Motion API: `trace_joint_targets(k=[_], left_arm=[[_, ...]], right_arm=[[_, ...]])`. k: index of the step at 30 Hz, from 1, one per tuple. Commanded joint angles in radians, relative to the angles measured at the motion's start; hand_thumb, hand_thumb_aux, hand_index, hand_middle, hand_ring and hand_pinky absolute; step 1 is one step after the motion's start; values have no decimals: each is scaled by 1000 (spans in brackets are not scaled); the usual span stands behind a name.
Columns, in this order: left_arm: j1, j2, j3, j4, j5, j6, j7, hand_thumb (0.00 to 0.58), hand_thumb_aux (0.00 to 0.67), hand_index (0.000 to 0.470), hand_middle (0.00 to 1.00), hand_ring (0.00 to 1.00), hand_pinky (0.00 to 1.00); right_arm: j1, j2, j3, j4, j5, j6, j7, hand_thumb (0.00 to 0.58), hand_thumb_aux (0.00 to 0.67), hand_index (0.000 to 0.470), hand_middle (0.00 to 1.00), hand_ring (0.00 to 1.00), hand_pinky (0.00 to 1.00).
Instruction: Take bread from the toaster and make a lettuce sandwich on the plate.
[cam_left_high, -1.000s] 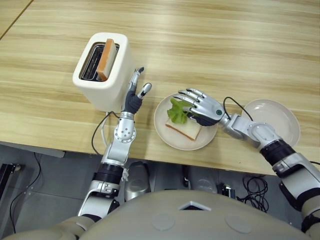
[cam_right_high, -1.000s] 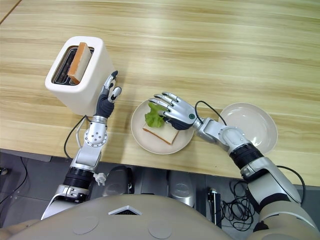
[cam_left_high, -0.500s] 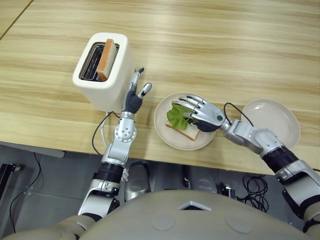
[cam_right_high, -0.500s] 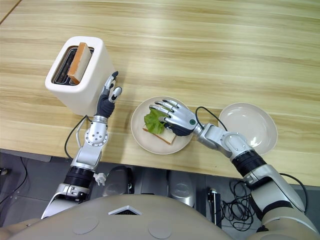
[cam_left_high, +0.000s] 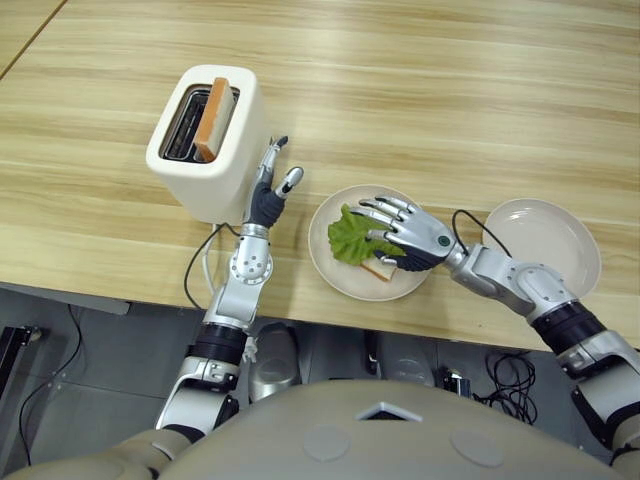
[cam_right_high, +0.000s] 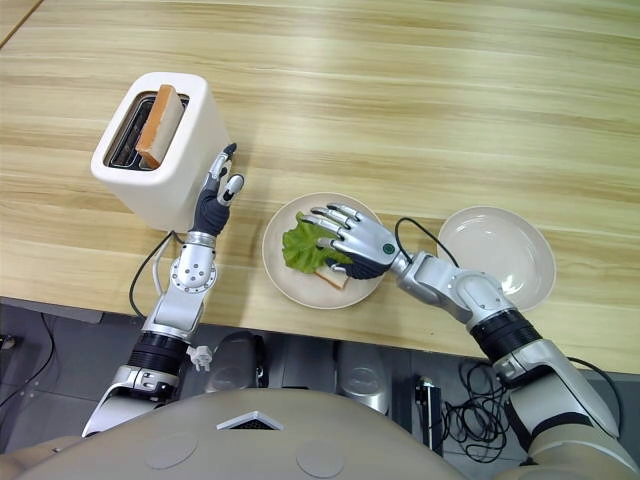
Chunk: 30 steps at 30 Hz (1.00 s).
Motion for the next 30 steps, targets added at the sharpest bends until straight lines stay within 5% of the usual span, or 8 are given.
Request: trace_joint_targets(k=[1,13,30], left_arm=[[2,8,7,17,4,5,4,0,0,0,0,0,0],[-3,21,14,12,6,-14,16,0,0,0,0,0,0],[-16,172,96,-539,320,60,29,0,0,0,0,0,0]], right_arm=[[19,-13,-27,-19,28,-7,39,0,0,0,0,0,0],[8,-6,-143,-104,91,-3,43,0,0,0,0,0,0],[-86,99,-387,41,328,-17,-54,0,0,0,0,0,0]])
